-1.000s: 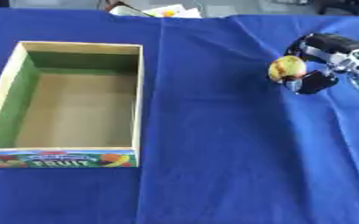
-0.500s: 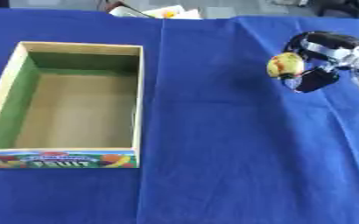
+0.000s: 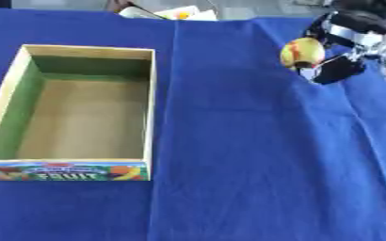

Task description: Pick up objects on the table and place them in the box.

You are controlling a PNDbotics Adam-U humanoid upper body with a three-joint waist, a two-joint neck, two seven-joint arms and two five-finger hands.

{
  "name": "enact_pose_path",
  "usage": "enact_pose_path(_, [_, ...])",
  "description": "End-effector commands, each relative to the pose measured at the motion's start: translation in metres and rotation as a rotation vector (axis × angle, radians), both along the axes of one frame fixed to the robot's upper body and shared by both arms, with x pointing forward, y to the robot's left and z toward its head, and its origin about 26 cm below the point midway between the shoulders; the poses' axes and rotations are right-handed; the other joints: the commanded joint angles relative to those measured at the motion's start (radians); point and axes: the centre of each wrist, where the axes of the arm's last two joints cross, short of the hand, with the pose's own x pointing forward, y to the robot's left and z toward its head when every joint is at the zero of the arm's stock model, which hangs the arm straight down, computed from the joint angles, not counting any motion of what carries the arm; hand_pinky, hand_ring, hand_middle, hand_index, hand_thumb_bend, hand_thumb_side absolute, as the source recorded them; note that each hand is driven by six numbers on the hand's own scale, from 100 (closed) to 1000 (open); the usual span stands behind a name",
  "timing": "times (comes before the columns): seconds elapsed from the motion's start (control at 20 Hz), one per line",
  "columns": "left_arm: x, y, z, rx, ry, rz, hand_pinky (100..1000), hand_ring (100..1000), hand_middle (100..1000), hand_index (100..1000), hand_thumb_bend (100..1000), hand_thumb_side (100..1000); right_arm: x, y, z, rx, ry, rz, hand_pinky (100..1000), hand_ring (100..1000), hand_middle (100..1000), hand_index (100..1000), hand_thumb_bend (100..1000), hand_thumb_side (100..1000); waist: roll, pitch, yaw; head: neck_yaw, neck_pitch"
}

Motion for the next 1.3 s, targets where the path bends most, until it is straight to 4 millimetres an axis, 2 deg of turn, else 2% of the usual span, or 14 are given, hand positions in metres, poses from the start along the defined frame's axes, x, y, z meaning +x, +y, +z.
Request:
enact_pose_path(0.05, [-0.003, 0.002, 0.008, 0.021, -0.021, -0.004, 667, 902, 904, 948, 100, 1000, -0.012, 0.010, 0.028, -0.048, -0.083, 0.039, 706, 688, 583, 589, 100, 208, -0.001, -0.030, 0.002, -0.001, 0.000])
enact_pose_path(0.2, [-0.003, 0.002, 0.007, 0.022, -0.019, -0.006, 667, 902, 904, 948, 100, 1000, -0.014, 0.026, 0.037, -0.065, -0.109, 0.093, 702, 677, 544, 562, 100, 209, -0.004, -0.035, 0.005, -0.005, -0.001])
enact_pose_path(0.5, [-0.003, 0.001, 0.007, 0.024, -0.013, -0.012, 668, 903, 904, 945, 100, 1000, -0.009, 0.063, 0.053, -0.071, -0.146, 0.212, 695, 662, 521, 554, 100, 209, -0.009, -0.045, 0.014, -0.011, 0.004])
enact_pose_path(0.8, [-0.003, 0.001, 0.008, 0.023, -0.016, -0.021, 669, 903, 904, 947, 100, 1000, 0.002, 0.112, 0.065, -0.047, -0.181, 0.345, 688, 645, 491, 541, 100, 210, -0.008, -0.054, 0.022, -0.026, 0.012])
enact_pose_path(1.05, [-0.002, -0.001, 0.008, 0.021, -0.018, -0.032, 669, 903, 904, 946, 100, 1000, 0.013, 0.156, 0.066, -0.045, -0.191, 0.440, 686, 640, 483, 533, 100, 209, -0.007, -0.059, 0.033, -0.042, 0.017])
enact_pose_path(1.3, [-0.002, -0.002, 0.010, 0.019, -0.027, -0.042, 670, 903, 904, 946, 100, 1000, 0.020, 0.197, 0.057, -0.069, -0.225, 0.477, 684, 636, 478, 527, 100, 209, -0.006, -0.058, 0.043, -0.056, 0.026])
